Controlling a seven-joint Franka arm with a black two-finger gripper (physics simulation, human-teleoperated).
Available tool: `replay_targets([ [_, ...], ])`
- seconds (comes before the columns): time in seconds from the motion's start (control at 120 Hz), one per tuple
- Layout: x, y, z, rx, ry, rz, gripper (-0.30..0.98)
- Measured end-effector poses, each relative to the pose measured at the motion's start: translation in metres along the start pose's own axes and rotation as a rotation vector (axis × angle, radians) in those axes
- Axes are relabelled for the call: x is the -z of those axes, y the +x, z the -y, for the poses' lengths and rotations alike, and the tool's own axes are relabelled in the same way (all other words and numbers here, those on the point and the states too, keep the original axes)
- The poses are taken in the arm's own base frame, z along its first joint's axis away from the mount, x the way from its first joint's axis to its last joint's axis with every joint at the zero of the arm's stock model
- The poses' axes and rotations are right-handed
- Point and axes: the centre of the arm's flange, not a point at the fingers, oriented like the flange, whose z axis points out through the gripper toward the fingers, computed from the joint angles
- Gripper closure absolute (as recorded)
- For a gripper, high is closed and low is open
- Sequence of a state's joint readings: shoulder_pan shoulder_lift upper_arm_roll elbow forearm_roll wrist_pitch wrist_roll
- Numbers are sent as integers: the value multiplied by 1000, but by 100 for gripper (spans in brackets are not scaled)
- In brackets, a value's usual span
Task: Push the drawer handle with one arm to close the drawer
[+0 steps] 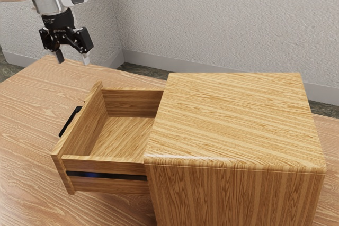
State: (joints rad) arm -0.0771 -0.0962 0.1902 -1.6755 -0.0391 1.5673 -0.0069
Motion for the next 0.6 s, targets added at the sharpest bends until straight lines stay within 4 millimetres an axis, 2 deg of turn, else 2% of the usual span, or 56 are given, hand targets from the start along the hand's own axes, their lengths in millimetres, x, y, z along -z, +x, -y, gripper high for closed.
replay_targets([
  [0.067, 1, -1, 0, -1, 0, -1, 0],
  [0.117, 2, -17, 1, -6, -3, -5, 0],
  [0.242, -2, -128, 39, -32, -19, -82, 0],
  [0.292, -1, -159, 51, -111, -20, -131, 1],
  [0.325, -2, -169, 59, -172, -16, -156, 1],
  [0.4, -20, -167, 91, -326, -46, -188, 3],
  [0.508, -74, -131, 126, -481, -38, -156, 9],
  [0.6, -99, -111, 130, -598, 18, -135, 13],
])
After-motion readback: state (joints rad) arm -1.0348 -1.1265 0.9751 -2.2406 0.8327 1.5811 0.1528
